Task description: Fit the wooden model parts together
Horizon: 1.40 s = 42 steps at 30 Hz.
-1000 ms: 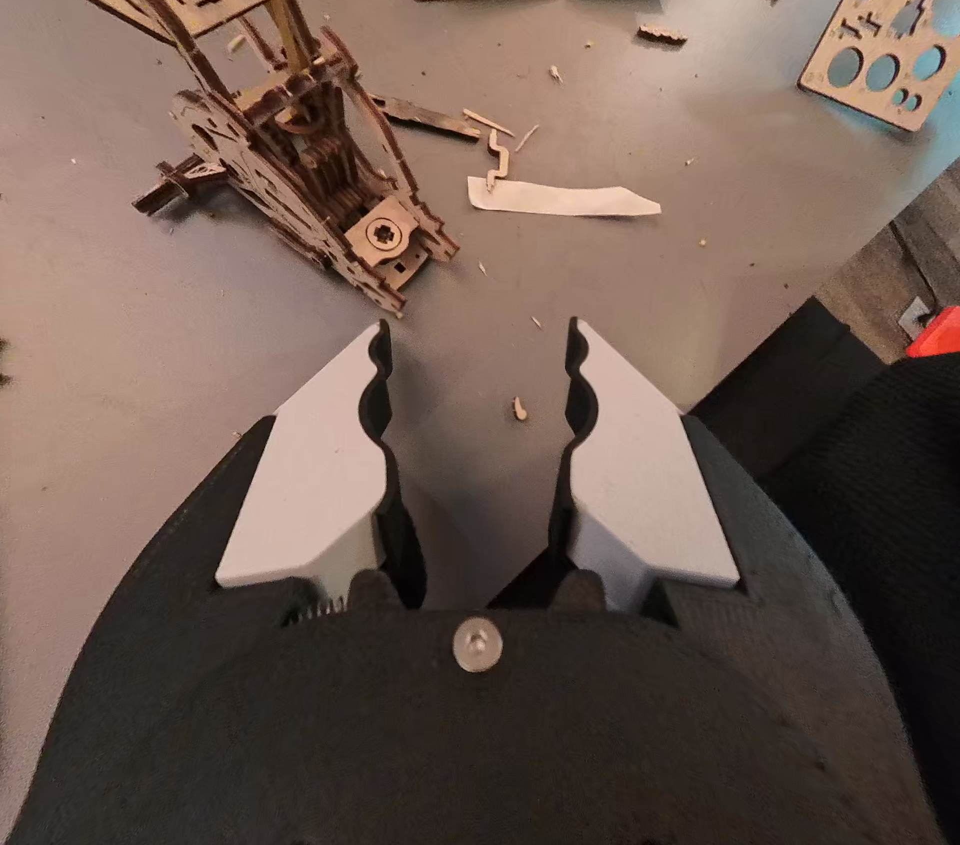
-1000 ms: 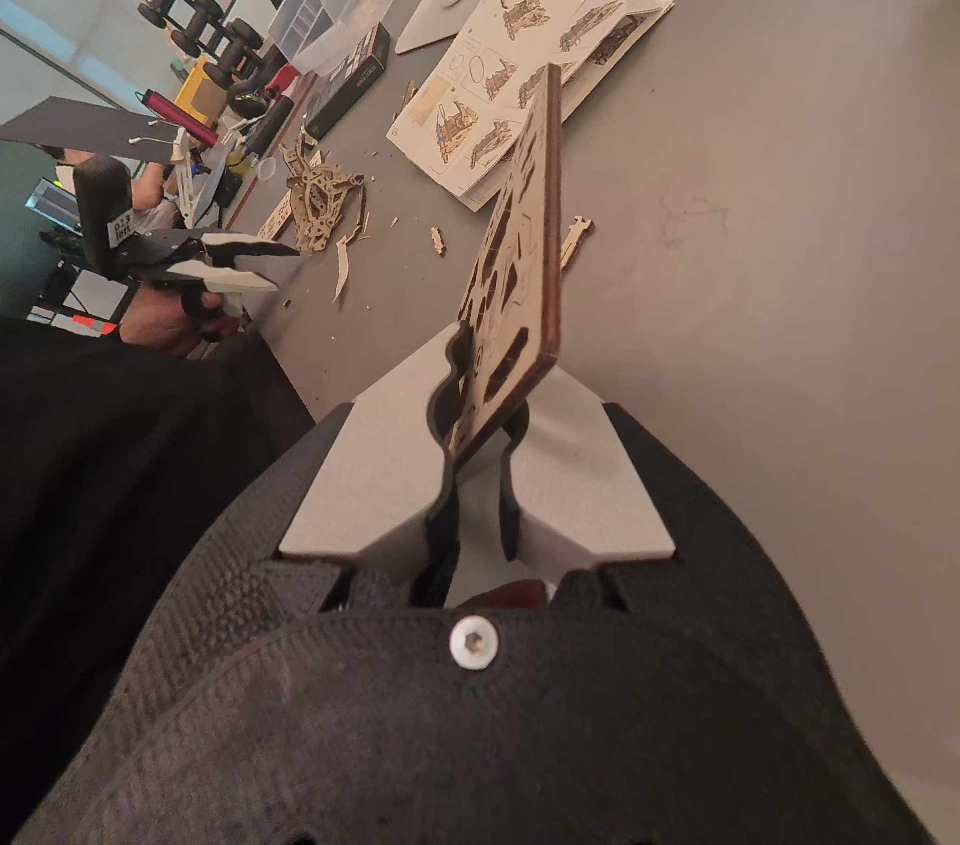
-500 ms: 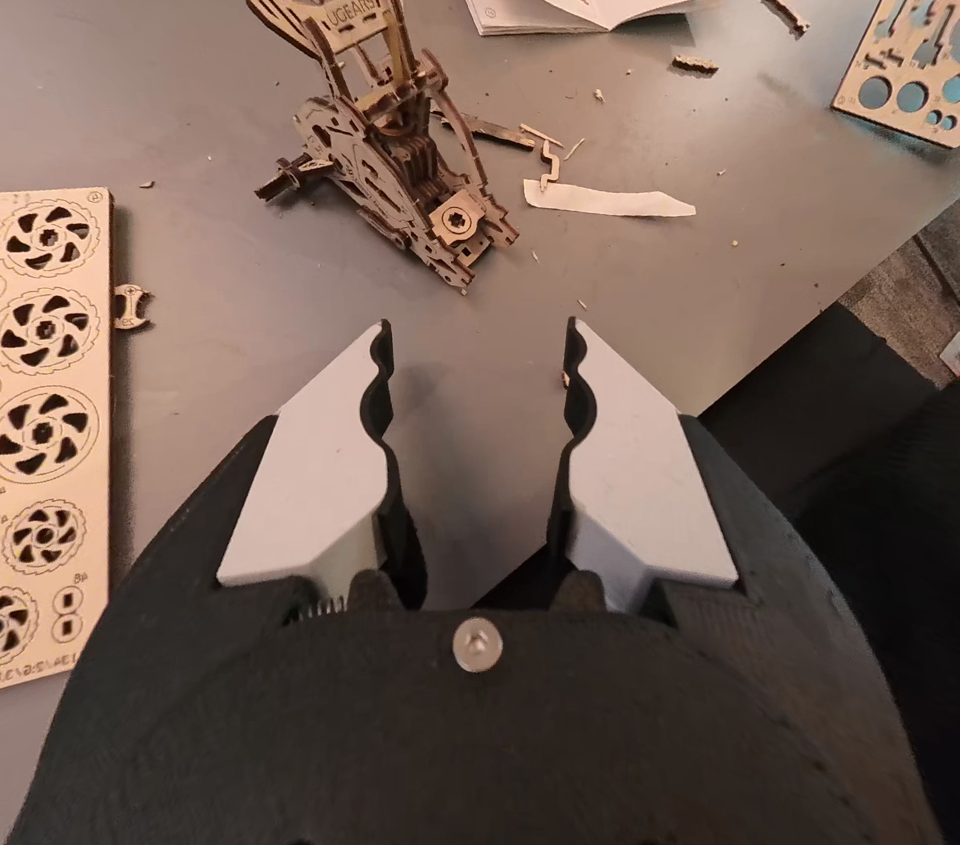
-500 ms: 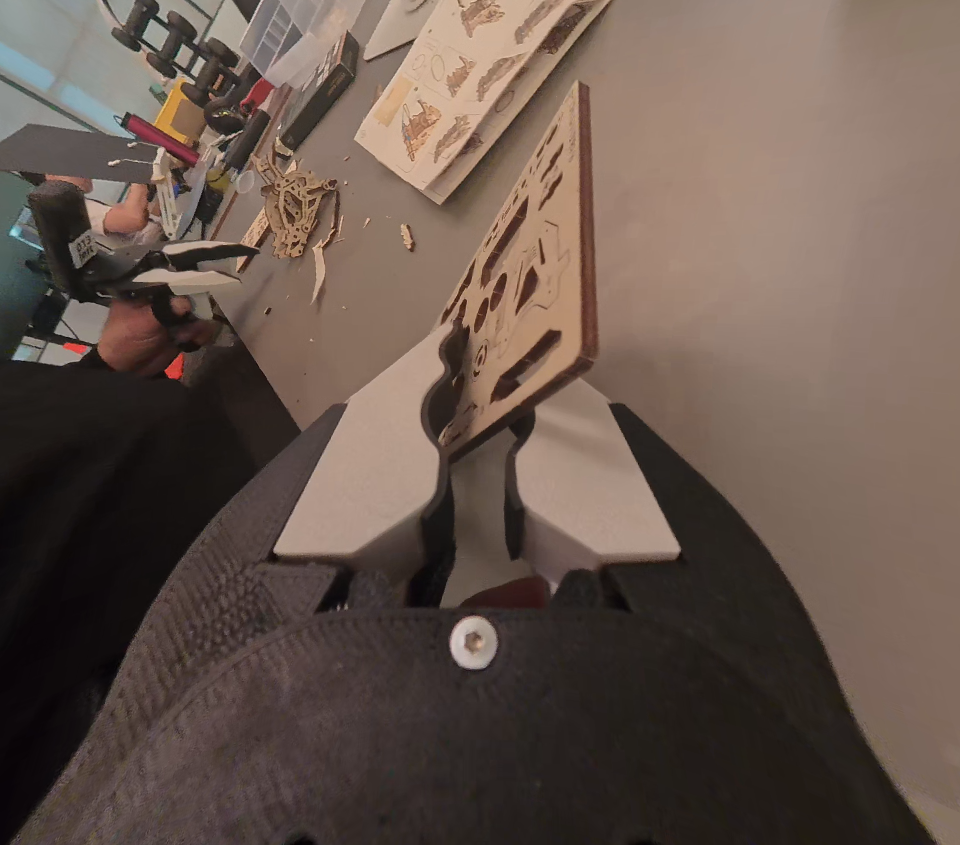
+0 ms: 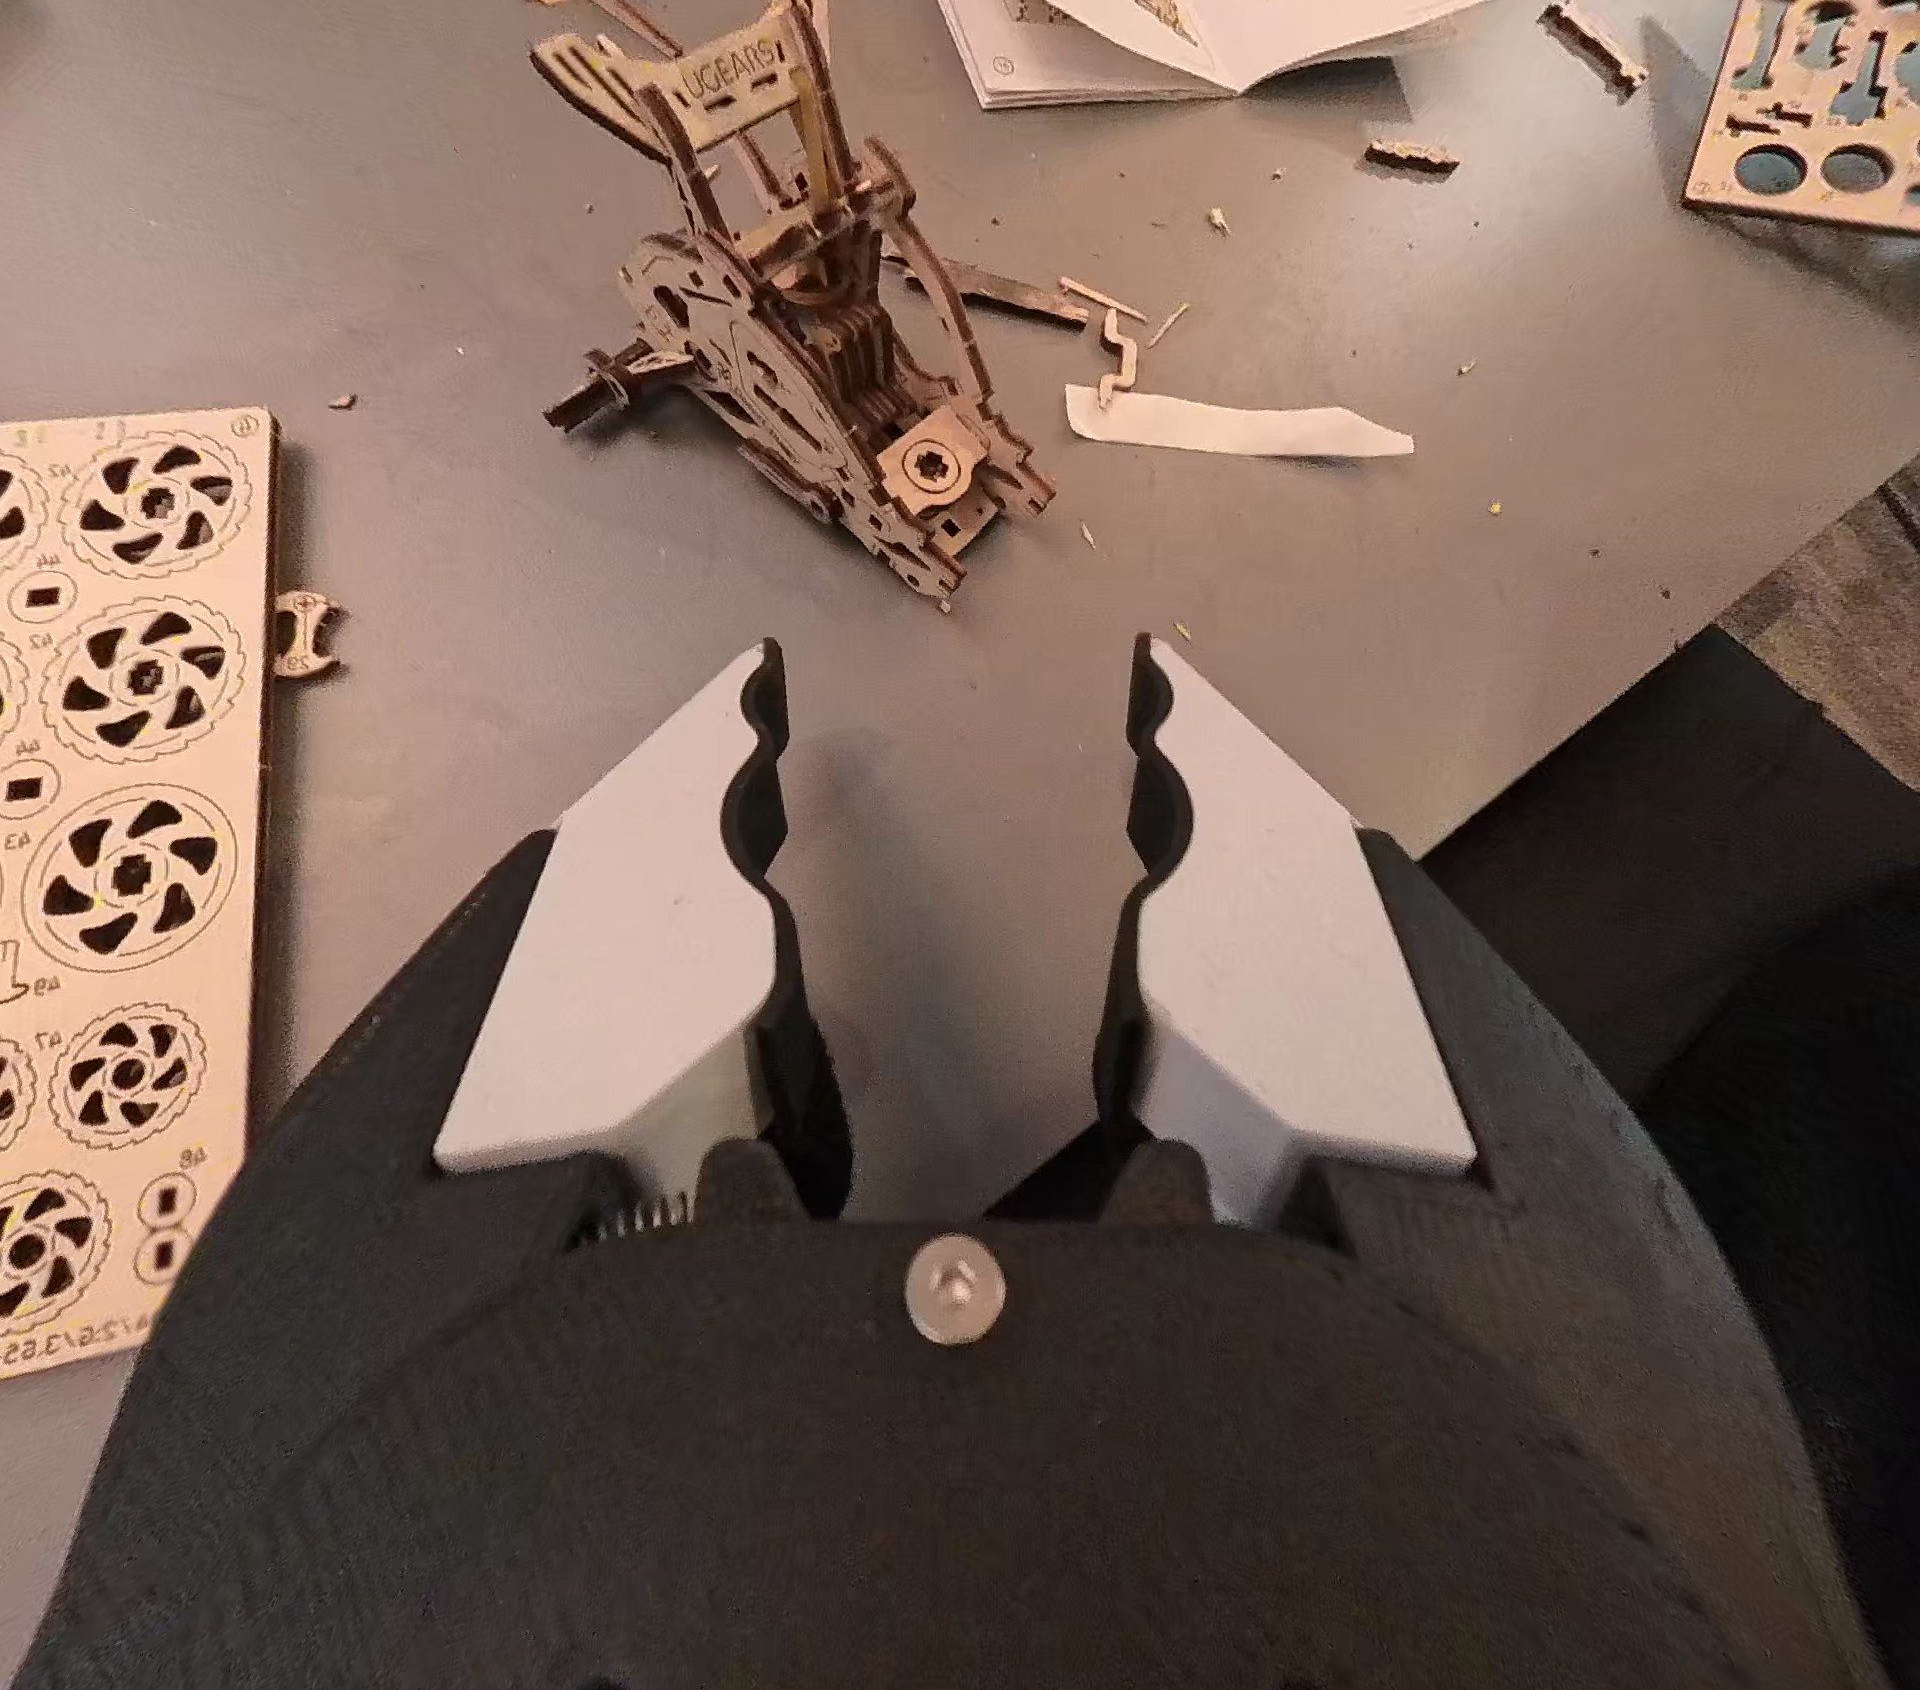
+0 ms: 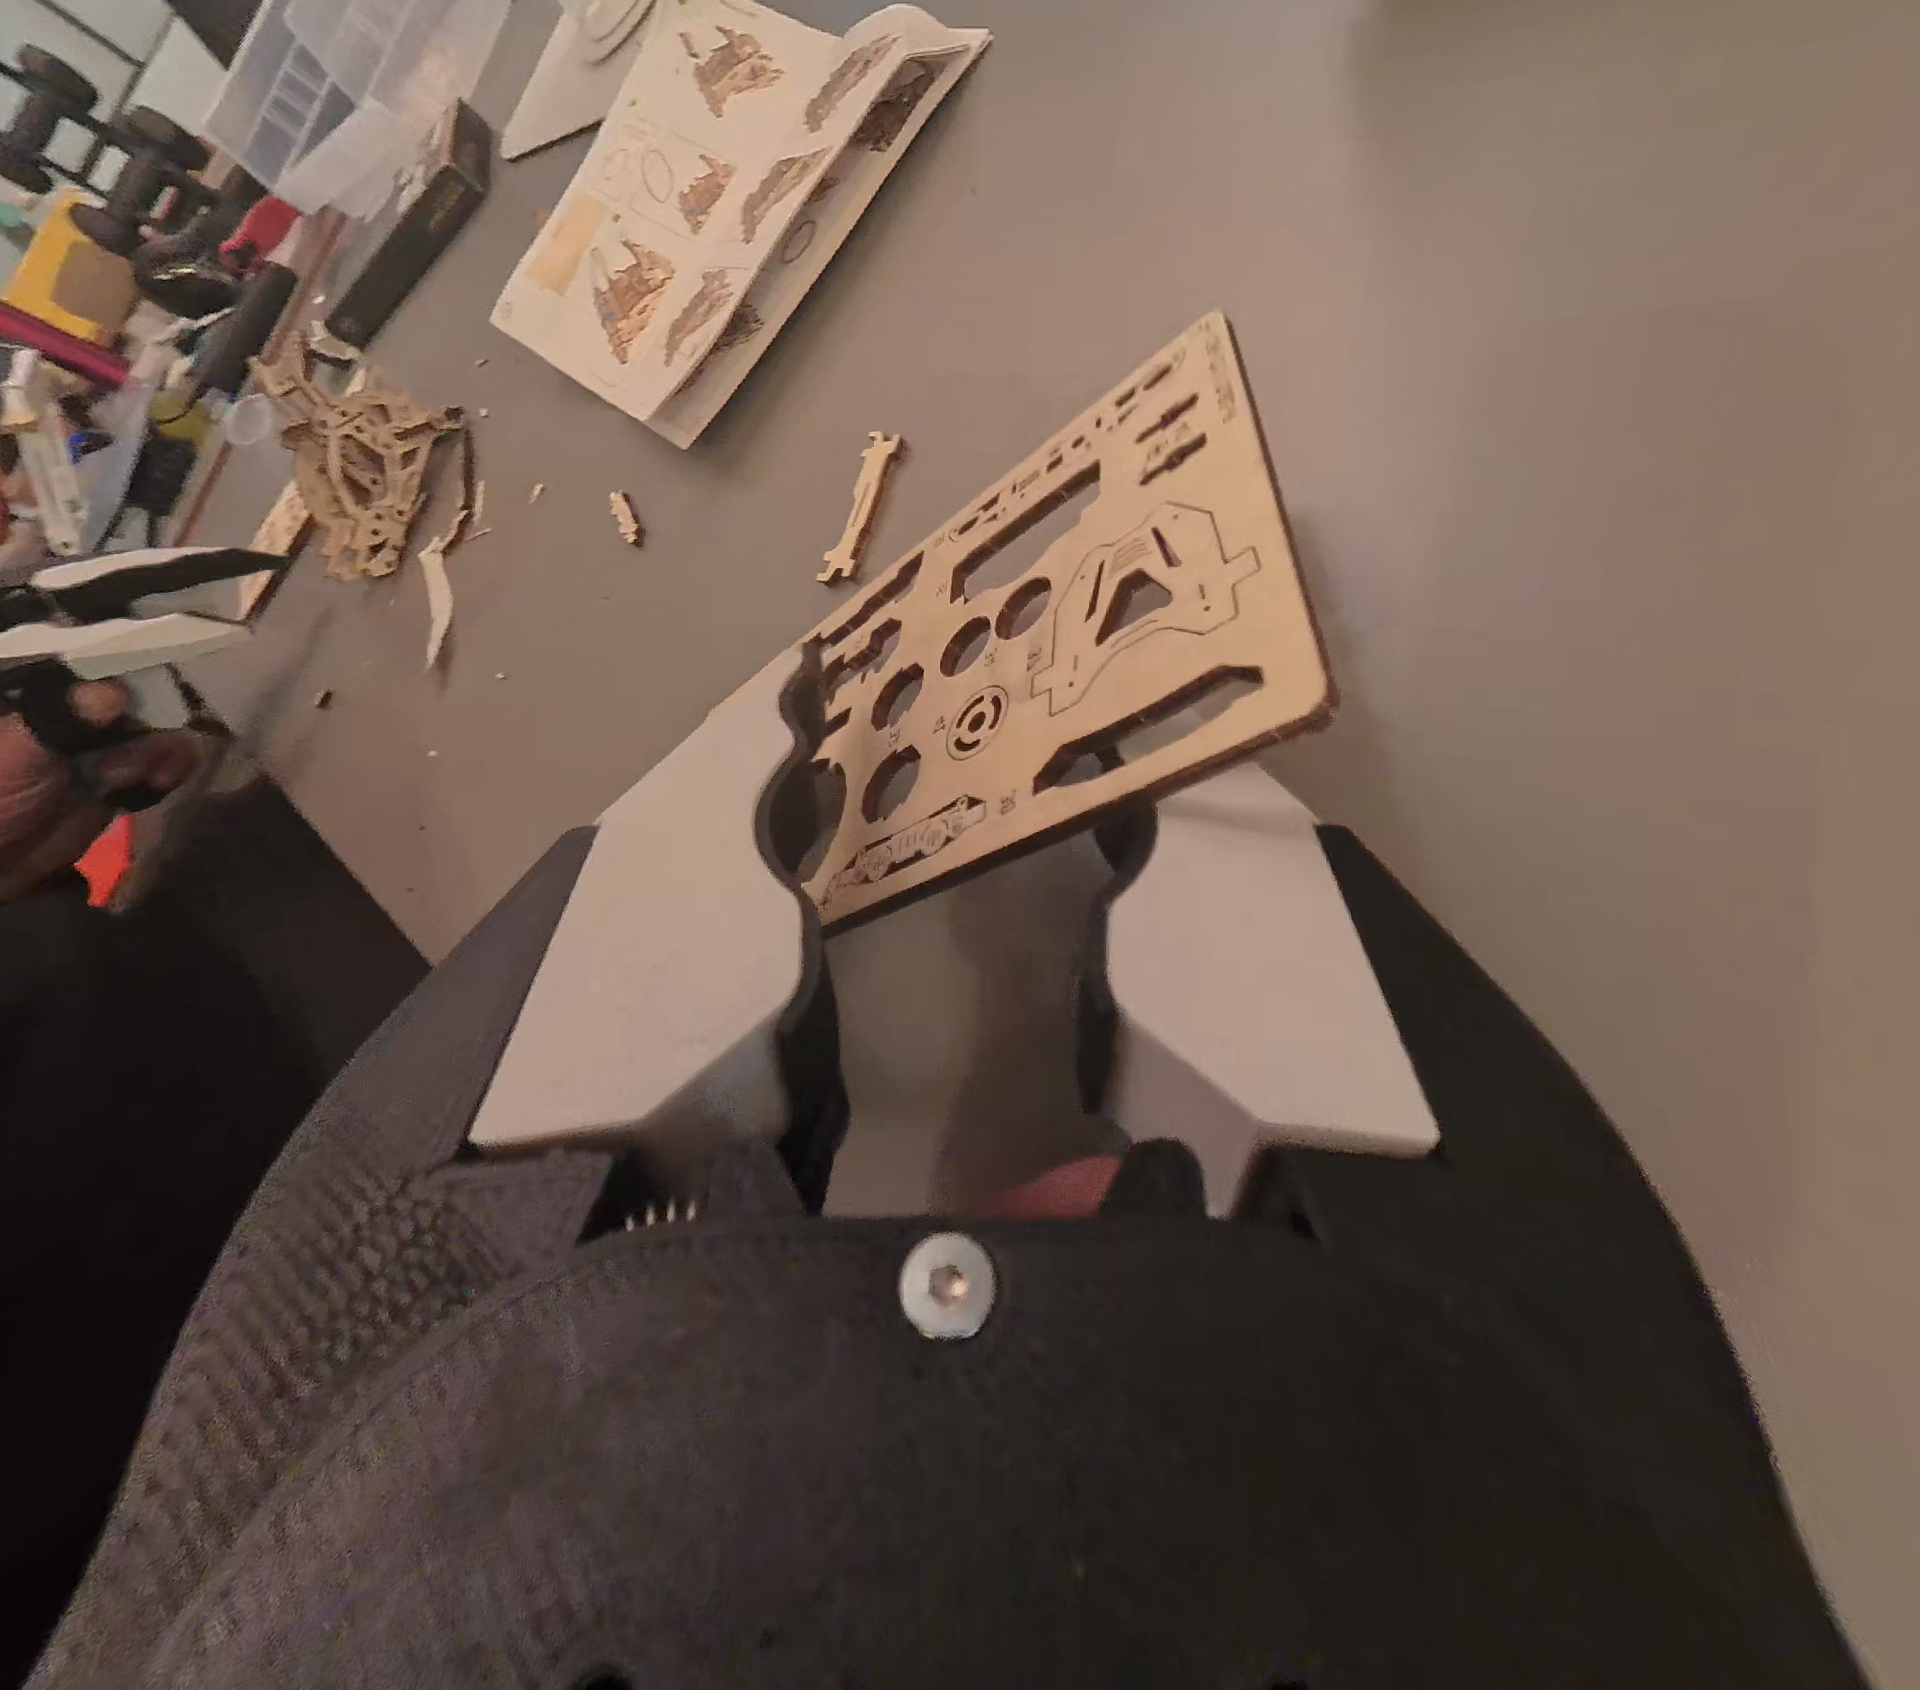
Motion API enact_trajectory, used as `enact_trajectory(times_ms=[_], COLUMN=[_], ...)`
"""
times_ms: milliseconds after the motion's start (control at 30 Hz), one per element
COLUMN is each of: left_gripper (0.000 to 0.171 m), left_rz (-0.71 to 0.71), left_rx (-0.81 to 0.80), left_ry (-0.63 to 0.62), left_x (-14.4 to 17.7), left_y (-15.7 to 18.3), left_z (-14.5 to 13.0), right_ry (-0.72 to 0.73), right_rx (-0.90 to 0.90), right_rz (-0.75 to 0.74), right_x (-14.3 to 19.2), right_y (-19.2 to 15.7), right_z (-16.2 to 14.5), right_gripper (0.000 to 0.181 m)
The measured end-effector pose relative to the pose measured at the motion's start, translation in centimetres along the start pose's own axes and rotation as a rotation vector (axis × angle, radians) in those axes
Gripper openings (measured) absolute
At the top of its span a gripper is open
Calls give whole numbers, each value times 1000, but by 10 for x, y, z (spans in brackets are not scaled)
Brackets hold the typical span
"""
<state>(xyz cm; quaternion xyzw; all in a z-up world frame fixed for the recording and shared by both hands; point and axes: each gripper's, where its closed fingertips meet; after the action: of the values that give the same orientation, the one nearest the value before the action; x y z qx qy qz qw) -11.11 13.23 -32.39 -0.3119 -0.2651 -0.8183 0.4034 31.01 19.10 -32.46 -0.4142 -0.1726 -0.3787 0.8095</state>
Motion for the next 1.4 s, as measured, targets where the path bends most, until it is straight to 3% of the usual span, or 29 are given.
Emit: enact_trajectory(times_ms=[267,500,567,767,933,1033,1200,1267,1333,1400], left_gripper=[68,97,101,87,57,57,57,58,75,81], left_rz=[12,73,107,169,148,129,-84,-88,-72,-29], left_rx=[24,44,33,-19,-36,-72,-182,-194,-155,-132], left_ry=[37,94,93,50,40,39,1,-7,7,-10], left_x=[-1,-10,-18,-42,-47,-44,-36,-30,-28,-33], left_y=[-8,-11,-11,-18,-23,-27,-21,-26,-27,-26], left_z=[9,42,52,60,57,56,47,44,45,44], right_ry=[-30,-119,-110,-116,-110,-108,-85,-77,-69,-62], right_rx=[91,143,135,145,134,132,132,142,154,165], right_rz=[-181,-234,-233,-244,-240,-242,-243,-254,-264,-274], right_x=[6,4,4,5,4,5,12,16,19,21], right_y=[9,3,1,-5,-5,-5,-5,-5,-6,-7], right_z=[-2,-7,-5,-2,-3,-4,-2,-1,0,3], right_gripper=[88,111,111,106,103,103,102,103,102,102])
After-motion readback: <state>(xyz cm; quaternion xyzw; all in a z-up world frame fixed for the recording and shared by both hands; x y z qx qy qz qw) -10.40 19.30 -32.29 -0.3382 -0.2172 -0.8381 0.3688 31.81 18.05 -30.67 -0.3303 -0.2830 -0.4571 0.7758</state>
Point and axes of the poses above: each gripper's, where its closed fingertips meet, x back along the fingers, z out of its top, y = z × x across the jaws, and after that the axes turned 8 degrees about -y, right-handed
